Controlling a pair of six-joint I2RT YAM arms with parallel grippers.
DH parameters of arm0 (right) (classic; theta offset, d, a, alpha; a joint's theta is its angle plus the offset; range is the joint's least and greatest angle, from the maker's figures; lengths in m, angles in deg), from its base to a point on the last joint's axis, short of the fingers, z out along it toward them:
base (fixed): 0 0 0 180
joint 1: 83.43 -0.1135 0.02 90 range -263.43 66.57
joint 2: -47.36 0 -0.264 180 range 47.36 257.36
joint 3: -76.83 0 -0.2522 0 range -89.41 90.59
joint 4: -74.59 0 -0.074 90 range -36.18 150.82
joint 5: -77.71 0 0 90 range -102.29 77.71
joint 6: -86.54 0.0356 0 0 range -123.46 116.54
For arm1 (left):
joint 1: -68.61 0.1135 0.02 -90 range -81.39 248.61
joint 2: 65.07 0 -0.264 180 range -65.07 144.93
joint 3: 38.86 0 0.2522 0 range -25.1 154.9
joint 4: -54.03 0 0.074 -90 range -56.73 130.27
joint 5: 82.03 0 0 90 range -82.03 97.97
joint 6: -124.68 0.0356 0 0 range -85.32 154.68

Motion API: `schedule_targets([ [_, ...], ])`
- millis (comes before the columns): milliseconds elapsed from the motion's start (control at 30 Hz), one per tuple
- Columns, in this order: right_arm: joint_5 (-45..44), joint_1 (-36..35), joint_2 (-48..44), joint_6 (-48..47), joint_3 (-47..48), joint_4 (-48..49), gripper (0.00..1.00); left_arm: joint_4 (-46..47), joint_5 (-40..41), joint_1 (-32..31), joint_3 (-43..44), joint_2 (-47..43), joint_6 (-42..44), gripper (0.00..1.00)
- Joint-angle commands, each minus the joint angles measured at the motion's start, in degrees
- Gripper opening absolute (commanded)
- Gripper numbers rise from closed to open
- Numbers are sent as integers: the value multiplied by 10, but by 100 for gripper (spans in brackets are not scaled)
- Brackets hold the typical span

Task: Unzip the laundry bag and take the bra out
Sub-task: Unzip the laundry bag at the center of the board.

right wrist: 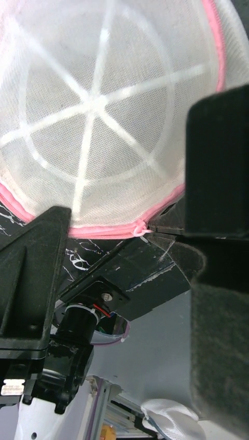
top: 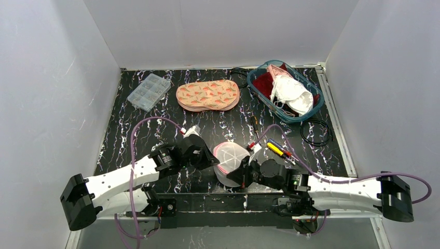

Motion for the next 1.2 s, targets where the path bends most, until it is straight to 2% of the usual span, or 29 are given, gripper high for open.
schedule_targets([
  [0,-30,-4,-37,-20,26,-45,1,-48,58,1,9,-34,4,0],
  [333,-146,-4,-91,-46,92,-232,1,-88,66,13,62,-80,59,0],
  [567,-158,-4,-116,-69,96,-242,1,-40,-50,74,68,-65,128,0],
  [733,-147,-4,-104,-66,65,-226,1,53,-146,108,-1,-42,127,0],
  [833,-122,-4,-94,-48,41,-193,1,92,-166,109,-40,-37,108,0],
  [867,-113,-4,-92,-41,34,-182,1,102,-173,109,-50,-36,105,2],
  [900,-106,-5,-90,-37,28,-170,1,107,-179,110,-59,-38,101,10],
  [933,-100,-4,-85,-33,24,-159,1,104,-181,109,-65,-40,98,18],
  [1000,-89,-4,-77,-28,21,-144,1,86,-177,109,-70,-55,97,40],
  [1067,-78,-4,-67,-26,23,-118,1,56,-171,109,-68,-81,97,56],
  [1167,-60,-4,-56,-23,31,-100,1,0,-165,108,-65,-137,84,70],
])
